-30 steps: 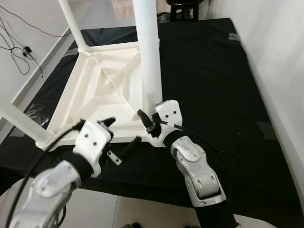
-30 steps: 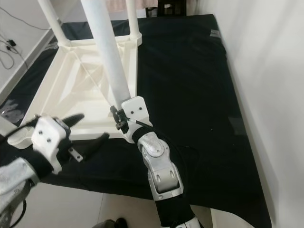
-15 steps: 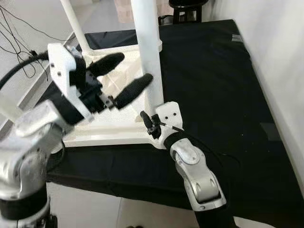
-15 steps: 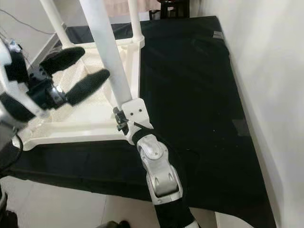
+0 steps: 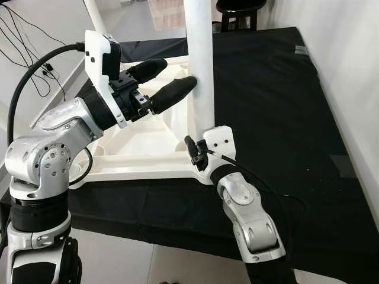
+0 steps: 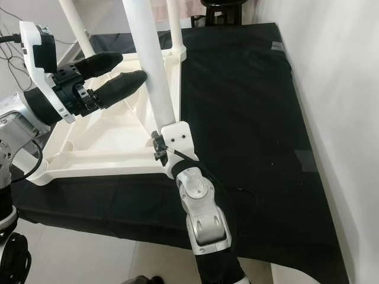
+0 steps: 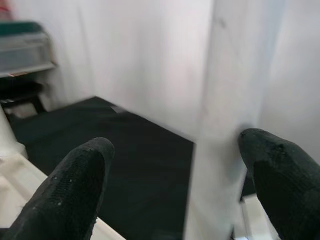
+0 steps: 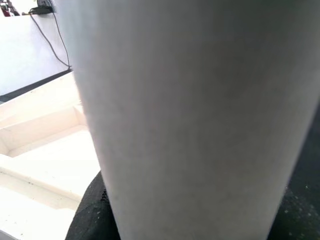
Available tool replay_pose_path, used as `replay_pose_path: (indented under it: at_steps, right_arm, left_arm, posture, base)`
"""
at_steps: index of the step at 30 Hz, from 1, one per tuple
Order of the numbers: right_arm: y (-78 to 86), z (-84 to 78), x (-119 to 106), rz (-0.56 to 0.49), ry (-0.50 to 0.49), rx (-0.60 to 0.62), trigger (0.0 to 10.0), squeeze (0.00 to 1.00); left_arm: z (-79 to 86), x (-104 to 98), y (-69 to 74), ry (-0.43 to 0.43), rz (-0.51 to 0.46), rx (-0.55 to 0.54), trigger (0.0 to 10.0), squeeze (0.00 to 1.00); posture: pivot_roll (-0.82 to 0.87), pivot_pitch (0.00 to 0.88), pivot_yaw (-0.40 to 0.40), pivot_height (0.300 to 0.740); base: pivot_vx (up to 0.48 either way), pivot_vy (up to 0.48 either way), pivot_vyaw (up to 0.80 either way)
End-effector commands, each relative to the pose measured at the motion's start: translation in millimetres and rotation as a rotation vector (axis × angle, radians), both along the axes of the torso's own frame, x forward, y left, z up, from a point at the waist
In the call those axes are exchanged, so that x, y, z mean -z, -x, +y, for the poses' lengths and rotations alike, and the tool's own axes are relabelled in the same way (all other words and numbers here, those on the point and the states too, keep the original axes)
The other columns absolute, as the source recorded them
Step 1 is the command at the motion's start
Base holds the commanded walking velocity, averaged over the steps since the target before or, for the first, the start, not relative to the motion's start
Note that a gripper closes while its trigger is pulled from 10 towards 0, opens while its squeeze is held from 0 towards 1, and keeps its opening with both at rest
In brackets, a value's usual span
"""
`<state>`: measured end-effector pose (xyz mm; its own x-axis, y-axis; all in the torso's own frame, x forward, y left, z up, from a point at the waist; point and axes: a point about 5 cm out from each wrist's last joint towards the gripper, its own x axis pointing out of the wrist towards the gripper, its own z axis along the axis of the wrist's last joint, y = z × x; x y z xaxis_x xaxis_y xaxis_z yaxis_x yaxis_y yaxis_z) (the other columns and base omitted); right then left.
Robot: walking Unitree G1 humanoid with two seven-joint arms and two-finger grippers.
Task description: Building children table
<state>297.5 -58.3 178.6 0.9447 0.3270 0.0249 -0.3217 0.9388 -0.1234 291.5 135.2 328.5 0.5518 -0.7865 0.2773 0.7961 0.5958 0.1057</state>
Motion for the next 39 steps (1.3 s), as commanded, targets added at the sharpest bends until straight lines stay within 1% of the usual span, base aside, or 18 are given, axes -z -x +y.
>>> replay_pose_path:
  at_steps: [1, 5, 7, 10, 16, 17, 19, 20, 22, 25, 28, 33, 34, 35, 36, 37, 38, 39]
  right_arm:
    - [9.1, 15.4, 31.9, 0.194, -0.022, -0.046, 10.0, 0.00]
    - [9.4, 16.2, 31.5, 0.191, -0.026, -0.051, 10.0, 0.00]
    - [10.2, 17.3, 31.3, 0.188, -0.029, -0.059, 10.0, 0.00]
    - [10.4, 17.4, 31.2, 0.189, -0.030, -0.061, 10.0, 0.00]
    - [10.9, 18.4, 31.0, 0.188, -0.031, -0.066, 10.0, 0.00]
    - [11.2, 18.7, 31.0, 0.188, -0.031, -0.068, 10.0, 0.00]
    - [11.2, 18.7, 31.0, 0.188, -0.031, -0.068, 10.0, 0.00]
    - [11.3, 18.9, 31.0, 0.189, -0.031, -0.069, 10.0, 0.00]
    - [11.3, 19.0, 31.3, 0.190, -0.031, -0.070, 10.0, 0.00]
    - [11.3, 19.1, 31.5, 0.191, -0.031, -0.071, 10.0, 0.00]
    - [11.2, 19.1, 31.6, 0.191, -0.030, -0.072, 10.0, 0.00]
    - [9.8, 17.0, 29.7, 0.191, -0.046, -0.075, 10.0, 0.00]
    - [6.6, 14.1, 23.1, 0.147, -0.051, -0.099, 10.0, 0.09]
    - [6.6, 14.1, 23.1, 0.147, -0.051, -0.099, 10.0, 0.09]
    - [4.0, 11.6, 16.8, 0.105, -0.051, -0.130, 10.0, 1.00]
    - [0.1, 8.3, 7.7, 0.050, -0.048, -0.185, 10.0, 1.00]
    - [0.1, 8.3, 7.7, 0.050, -0.048, -0.185, 10.0, 1.00]
    - [-6.1, 2.9, -5.9, -0.011, -0.060, -0.264, 10.0, 1.00]
  left_arm:
    - [-14.0, 20.0, -4.3, -0.096, 0.087, 0.049, 10.0, 0.00]
    - [-16.8, 21.6, -5.8, -0.128, 0.083, 0.062, 10.0, 0.00]
    - [-21.9, 17.9, -6.8, -0.146, 0.066, 0.096, 10.0, 0.00]
    - [-26.0, 13.7, -5.6, -0.149, 0.048, 0.123, 10.0, 0.00]
    - [-29.1, 8.5, -9.4, -0.153, 0.009, 0.101, 10.0, 0.00]
    - [-29.7, 3.8, -10.8, -0.137, -0.019, 0.086, 3.5, 0.00]
    - [-29.7, 3.8, -10.8, -0.137, -0.019, 0.086, 3.5, 0.00]
    - [-30.4, -2.1, -10.8, -0.114, -0.045, 0.081, 0.0, 0.00]
    - [-32.1, -8.9, -8.7, -0.084, -0.073, 0.090, 0.0, 0.00]
    - [-33.1, -9.2, -7.4, -0.080, -0.075, 0.099, 0.0, 0.00]
    - [-34.4, -7.6, -5.8, -0.078, -0.072, 0.108, 0.0, 0.00]
    - [-36.1, 1.0, -1.2, -0.055, -0.045, 0.120, 0.0, 0.00]
    - [-35.6, 2.0, -0.8, -0.047, -0.041, 0.116, 0.0, 0.00]
    - [-35.6, 2.0, -0.8, -0.047, -0.041, 0.116, 0.0, 0.00]
    - [-35.2, 2.7, -0.7, -0.040, -0.038, 0.113, 0.0, 0.00]
    - [-34.6, 3.2, -0.8, -0.029, -0.037, 0.110, 0.0, 0.00]
    - [-34.6, 3.2, -0.8, -0.029, -0.037, 0.110, 0.0, 0.00]
    - [-34.0, 4.1, -0.6, -0.020, -0.034, 0.106, 0.0, 0.00]
  posture:
    - [0.00, 0.153, 0.125, 0.740]
    - [0.00, 0.153, 0.127, 0.740]
    - [0.00, 0.154, 0.129, 0.740]
    - [0.00, 0.154, 0.129, 0.740]
    - [0.00, 0.155, 0.129, 0.740]
    - [0.00, 0.155, 0.129, 0.740]
    - [0.00, 0.155, 0.129, 0.740]
    - [0.00, 0.155, 0.129, 0.740]
    - [0.00, 0.154, 0.129, 0.740]
    - [0.00, 0.154, 0.128, 0.740]
    - [0.00, 0.154, 0.128, 0.740]
    - [0.00, 0.151, 0.124, 0.740]
    - [0.00, 0.151, 0.124, 0.740]
    - [0.00, 0.151, 0.124, 0.740]
    - [0.00, 0.150, 0.124, 0.740]
    - [0.00, 0.149, 0.124, 0.740]
    - [0.00, 0.149, 0.124, 0.740]
    - [0.00, 0.147, 0.123, 0.740]
  base:
    - [0.000, 0.000, 0.00]
    - [0.000, 0.000, 0.00]
    - [0.000, 0.000, 0.00]
    - [0.000, 0.000, 0.00]
    - [0.000, 0.000, 0.00]
    - [0.000, 0.000, 0.00]
    - [0.000, 0.000, 0.00]
    - [0.000, 0.000, 0.00]
    - [0.000, 0.000, 0.00]
    - [0.000, 0.000, 0.00]
    - [0.000, 0.000, 0.00]
    - [0.000, 0.000, 0.00]
    - [0.000, 0.000, 0.00]
    - [0.000, 0.000, 0.00]
    - [0.000, 0.000, 0.00]
    - [0.000, 0.000, 0.00]
    - [0.000, 0.000, 0.00]
    - [0.000, 0.000, 0.00]
